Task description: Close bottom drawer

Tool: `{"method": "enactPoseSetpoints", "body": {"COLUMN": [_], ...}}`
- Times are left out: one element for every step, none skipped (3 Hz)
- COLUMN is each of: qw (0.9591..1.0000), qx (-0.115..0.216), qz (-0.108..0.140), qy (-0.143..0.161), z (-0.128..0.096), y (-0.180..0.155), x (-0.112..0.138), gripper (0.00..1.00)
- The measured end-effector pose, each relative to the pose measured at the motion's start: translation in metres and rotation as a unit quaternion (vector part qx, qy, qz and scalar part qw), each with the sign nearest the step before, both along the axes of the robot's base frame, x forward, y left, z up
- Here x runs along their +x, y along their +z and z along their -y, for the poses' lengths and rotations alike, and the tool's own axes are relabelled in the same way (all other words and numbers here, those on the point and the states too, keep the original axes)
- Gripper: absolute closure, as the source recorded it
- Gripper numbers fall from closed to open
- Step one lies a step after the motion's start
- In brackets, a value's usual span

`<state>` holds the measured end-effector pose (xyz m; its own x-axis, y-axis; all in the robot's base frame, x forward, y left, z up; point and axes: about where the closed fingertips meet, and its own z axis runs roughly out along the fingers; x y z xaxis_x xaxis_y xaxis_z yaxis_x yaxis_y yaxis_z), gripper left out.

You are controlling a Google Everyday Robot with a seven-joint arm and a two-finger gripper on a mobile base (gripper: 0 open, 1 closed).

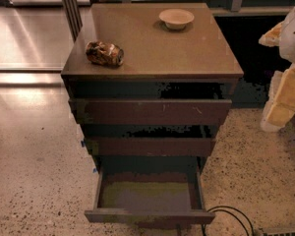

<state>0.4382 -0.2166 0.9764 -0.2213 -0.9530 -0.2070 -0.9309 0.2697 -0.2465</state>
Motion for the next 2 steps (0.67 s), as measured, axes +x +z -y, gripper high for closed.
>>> {"method": "enactPoseSetpoints", "body": {"qw": [1.0000,0.9999], "qx": [0.000,0.010], "qz": [0.000,-0.005], "qy": [0.000,0.000], "z": [0.000,-0.001], "y": [0.000,-0.011], "x": [0.000,-0.004], "gripper": [0.00,0.00]}}
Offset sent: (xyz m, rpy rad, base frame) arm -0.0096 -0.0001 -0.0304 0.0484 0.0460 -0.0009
